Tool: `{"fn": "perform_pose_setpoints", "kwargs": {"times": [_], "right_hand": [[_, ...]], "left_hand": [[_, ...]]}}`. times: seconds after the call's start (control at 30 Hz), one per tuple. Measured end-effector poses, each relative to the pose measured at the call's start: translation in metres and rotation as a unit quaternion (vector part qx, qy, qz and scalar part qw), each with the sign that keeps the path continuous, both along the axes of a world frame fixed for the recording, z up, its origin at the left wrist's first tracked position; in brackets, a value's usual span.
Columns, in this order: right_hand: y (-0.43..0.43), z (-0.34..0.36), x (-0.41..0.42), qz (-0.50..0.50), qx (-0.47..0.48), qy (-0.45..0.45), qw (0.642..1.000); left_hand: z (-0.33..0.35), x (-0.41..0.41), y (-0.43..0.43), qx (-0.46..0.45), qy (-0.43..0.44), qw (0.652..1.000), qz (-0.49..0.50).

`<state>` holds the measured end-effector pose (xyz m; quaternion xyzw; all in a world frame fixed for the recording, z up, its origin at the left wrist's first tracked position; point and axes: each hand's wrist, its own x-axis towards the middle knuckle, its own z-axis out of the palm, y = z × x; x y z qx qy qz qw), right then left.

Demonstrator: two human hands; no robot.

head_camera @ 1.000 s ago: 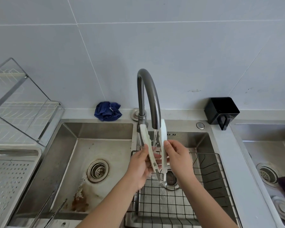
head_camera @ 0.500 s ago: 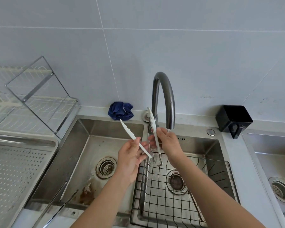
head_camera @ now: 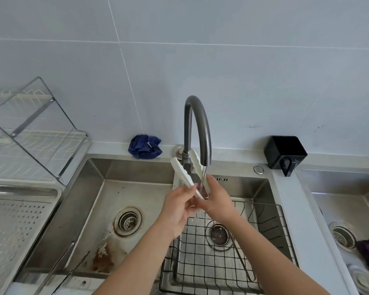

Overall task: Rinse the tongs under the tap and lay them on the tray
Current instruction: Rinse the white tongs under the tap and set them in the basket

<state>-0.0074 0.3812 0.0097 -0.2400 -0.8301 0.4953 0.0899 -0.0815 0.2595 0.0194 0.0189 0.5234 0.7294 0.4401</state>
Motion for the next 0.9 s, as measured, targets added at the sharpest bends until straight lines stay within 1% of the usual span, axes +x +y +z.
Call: {"fn": "perform_pose_setpoints", "kwargs": {"times": [0.1, 0.17, 0.2, 0.23, 0.27, 0.3, 0.33, 0.37, 0.43, 0.5, 0.57, 0.63, 0.67, 0.77, 0.83, 0.9], "right_hand": [[0.002, 0.009, -0.02, 0.011, 0.015, -0.01, 1.0], [0.003, 0.013, -0.033, 0.026, -0.005, -0.014, 1.0], [0.003, 0.015, -0.037, 0.027, -0.016, -0.011, 0.999], [0.003, 0.017, -0.04, 0.026, -0.026, -0.005, 0.999], [0.002, 0.018, -0.042, 0.024, -0.039, 0.003, 0.999], [0.001, 0.02, -0.043, 0.021, -0.059, 0.013, 0.998], [0.0, 0.021, -0.043, 0.017, -0.084, 0.022, 0.996], [-0.001, 0.022, -0.042, 0.012, -0.11, 0.03, 0.993], [-0.001, 0.02, -0.035, 0.007, -0.173, 0.031, 0.984], [0.001, 0.014, -0.018, 0.008, -0.242, 0.023, 0.97], [0.005, 0.003, 0.006, 0.005, -0.3, 0.019, 0.954], [0.009, -0.01, 0.031, -0.019, -0.316, -0.004, 0.949], [0.01, -0.016, 0.043, -0.039, -0.295, -0.025, 0.954], [0.011, -0.037, 0.072, -0.109, -0.149, -0.105, 0.977], [0.007, -0.048, 0.088, -0.133, -0.055, -0.171, 0.975], [0.001, -0.059, 0.102, -0.145, 0.03, -0.234, 0.961]], "left_hand": [[0.002, -0.008, -0.006, -0.083, 0.099, 0.991, 0.012], [-0.002, -0.013, -0.016, -0.117, 0.123, 0.985, 0.021], [-0.007, -0.014, -0.022, -0.142, 0.144, 0.979, 0.016], [-0.015, -0.014, -0.028, -0.184, 0.193, 0.964, -0.003], [-0.025, -0.012, -0.035, -0.241, 0.268, 0.932, -0.038], [-0.036, -0.01, -0.041, -0.297, 0.352, 0.884, -0.08], [-0.047, -0.006, -0.046, -0.334, 0.434, 0.828, -0.119], [-0.059, -0.002, -0.05, -0.349, 0.5, 0.778, -0.153], [-0.081, 0.008, -0.057, -0.353, 0.577, 0.704, -0.215], [-0.102, 0.018, -0.062, -0.37, 0.605, 0.655, -0.26], [-0.116, 0.024, -0.067, -0.384, 0.62, 0.626, -0.274], [-0.125, 0.029, -0.07, -0.387, 0.641, 0.602, -0.278], [-0.127, 0.03, -0.071, -0.387, 0.649, 0.592, -0.28], [-0.13, 0.034, -0.07, -0.394, 0.663, 0.574, -0.277], [-0.131, 0.036, -0.069, -0.399, 0.671, 0.564, -0.27], [-0.13, 0.038, -0.07, -0.401, 0.681, 0.555, -0.26]]}}
